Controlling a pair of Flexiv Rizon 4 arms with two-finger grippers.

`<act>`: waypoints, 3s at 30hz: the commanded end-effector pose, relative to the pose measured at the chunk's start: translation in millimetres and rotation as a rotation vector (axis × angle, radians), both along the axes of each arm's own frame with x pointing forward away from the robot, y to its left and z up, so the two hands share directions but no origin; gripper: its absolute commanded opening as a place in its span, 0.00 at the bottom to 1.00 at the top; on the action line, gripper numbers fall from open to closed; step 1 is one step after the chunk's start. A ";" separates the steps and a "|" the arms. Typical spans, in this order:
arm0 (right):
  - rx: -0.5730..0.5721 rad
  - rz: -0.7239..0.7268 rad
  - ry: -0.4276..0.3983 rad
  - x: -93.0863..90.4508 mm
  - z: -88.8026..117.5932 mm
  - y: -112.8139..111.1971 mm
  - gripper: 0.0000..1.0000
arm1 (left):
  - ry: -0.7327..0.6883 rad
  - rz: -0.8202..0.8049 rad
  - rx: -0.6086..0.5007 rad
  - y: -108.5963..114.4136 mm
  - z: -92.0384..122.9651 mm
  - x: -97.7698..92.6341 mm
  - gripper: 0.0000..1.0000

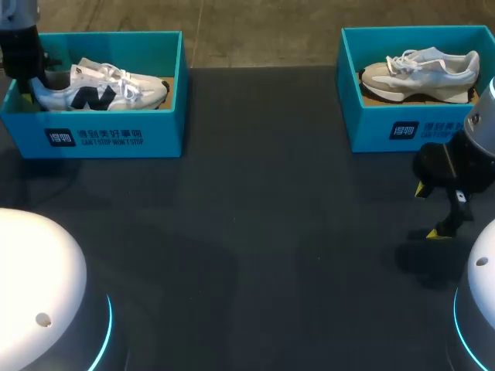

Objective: Take the shoe out of the shoebox, open the shoe tongue, remove and reinsert the insole, then place the shoe into the shoebox

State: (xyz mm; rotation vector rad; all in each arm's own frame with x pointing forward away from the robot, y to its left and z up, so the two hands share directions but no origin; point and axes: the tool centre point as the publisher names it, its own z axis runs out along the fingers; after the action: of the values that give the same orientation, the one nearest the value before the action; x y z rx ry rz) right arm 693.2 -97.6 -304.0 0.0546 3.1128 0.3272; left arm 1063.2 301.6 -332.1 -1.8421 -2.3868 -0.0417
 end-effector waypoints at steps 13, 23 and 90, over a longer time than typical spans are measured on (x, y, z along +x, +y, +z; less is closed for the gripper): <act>-0.003 -0.001 -0.002 -1.0 -0.4 0.4 1.00 | 0.058 -0.022 0.008 3.2 -24.0 -4.8 0.00; -0.003 -0.001 -0.002 -1.0 -0.4 0.4 1.00 | 0.074 -0.032 -0.004 5.4 -30.2 -10.6 0.00; -0.003 -0.001 -0.002 -1.0 -0.4 0.4 1.00 | -0.011 -0.112 -0.118 -17.6 -5.5 -13.8 1.00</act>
State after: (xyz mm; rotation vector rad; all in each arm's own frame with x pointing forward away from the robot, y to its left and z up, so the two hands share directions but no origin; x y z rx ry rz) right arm 693.2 -97.6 -304.0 0.0547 3.1128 0.3272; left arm 1058.5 284.2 -344.9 -2.0174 -2.3219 0.1148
